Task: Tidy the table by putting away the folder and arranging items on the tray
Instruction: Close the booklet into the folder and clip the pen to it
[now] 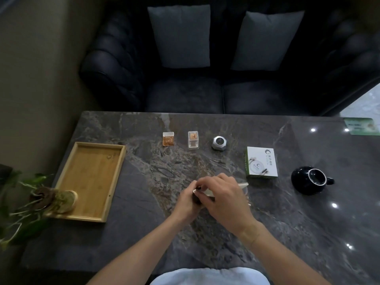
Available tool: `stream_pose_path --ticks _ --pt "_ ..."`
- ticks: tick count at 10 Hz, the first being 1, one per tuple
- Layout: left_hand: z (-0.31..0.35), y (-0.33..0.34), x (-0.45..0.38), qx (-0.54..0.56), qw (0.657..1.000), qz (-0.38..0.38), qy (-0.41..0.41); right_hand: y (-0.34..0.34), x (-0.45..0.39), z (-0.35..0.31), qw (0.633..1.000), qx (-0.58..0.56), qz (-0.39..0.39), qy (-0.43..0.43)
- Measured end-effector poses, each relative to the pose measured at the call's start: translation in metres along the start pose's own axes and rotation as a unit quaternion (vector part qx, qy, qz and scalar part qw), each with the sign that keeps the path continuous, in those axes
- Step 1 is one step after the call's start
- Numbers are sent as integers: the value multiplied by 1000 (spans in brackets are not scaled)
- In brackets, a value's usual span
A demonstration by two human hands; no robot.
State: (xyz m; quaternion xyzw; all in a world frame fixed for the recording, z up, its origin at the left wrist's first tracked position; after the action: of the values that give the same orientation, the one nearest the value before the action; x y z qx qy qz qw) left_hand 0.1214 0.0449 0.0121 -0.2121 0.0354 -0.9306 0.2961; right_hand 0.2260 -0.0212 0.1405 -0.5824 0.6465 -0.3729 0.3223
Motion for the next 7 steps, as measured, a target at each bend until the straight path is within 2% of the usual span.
stream_pose_path --ticks 2,4,5,6,7 --pt "-7 -6 -1 -1 1000 24 16 0 -2 -1 1000 3 17 25" --pt "10 1 -7 18 999 38 -32 3 -5 -3 998 5 44 43" --pt "7 -2 -6 63 997 6 -41 5 -2 1 998 -12 42 44" --pt "6 -4 -1 36 997 -47 -46 9 0 8 998 -43 14 51" --pt "6 -5 -3 8 998 -39 -44 12 -1 11 997 -55 2 61"
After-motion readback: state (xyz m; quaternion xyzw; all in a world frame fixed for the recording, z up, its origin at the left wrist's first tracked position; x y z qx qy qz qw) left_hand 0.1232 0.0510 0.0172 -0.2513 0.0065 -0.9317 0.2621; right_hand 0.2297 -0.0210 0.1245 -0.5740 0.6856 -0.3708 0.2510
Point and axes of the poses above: each hand's wrist, its own x-axis away from the middle knuckle, its own y-axis out of the palm, z = x × y, the point moved 1 cm from there along -x, towards the middle knuckle, and after that the axes turned 13 degrees about -z, right-handed, at the moved point
